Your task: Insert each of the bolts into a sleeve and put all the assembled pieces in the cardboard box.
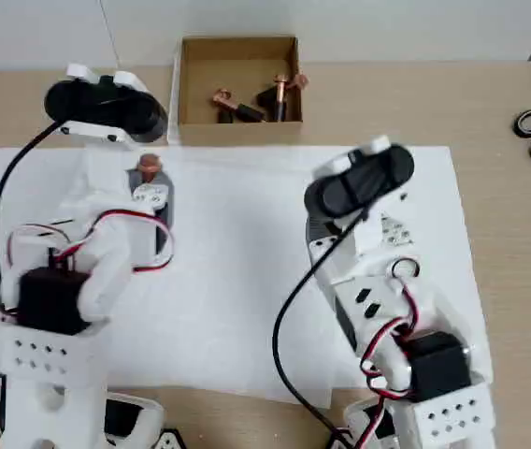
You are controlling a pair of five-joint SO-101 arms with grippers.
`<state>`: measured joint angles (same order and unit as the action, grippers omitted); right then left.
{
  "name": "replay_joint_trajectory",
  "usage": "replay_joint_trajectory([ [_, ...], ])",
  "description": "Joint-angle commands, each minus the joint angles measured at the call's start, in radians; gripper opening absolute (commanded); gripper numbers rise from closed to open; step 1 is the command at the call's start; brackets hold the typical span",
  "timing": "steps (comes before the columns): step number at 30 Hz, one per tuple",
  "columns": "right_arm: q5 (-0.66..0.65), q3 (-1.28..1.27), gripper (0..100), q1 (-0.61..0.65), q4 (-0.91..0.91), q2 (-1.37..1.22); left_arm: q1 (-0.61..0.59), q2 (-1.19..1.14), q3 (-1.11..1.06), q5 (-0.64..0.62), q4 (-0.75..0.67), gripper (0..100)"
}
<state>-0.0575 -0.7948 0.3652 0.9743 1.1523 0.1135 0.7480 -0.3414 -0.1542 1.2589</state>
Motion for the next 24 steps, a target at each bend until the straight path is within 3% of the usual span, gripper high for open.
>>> replay_joint_trajectory([
  [1,-0.021,-0.127,0.4,0.001,-0.159,0.039,0.015,0.017,-0.062,-0.153,-0.192,1],
  [7,-0.02,-0.33,0.4,0.062,-0.36,0.068,0.104,0.017,-0.166,-0.253,-0.367,1],
  [12,0.035,-0.468,0.4,0.133,-0.475,0.125,0.201,0.011,-0.174,-0.253,-0.431,1],
  [17,0.109,-0.552,0.4,0.16,-0.493,0.205,0.295,0.008,-0.183,-0.253,-0.462,1],
  [24,0.112,-0.594,0.4,0.216,-0.486,0.274,0.316,0.009,-0.289,-0.253,-0.546,1],
])
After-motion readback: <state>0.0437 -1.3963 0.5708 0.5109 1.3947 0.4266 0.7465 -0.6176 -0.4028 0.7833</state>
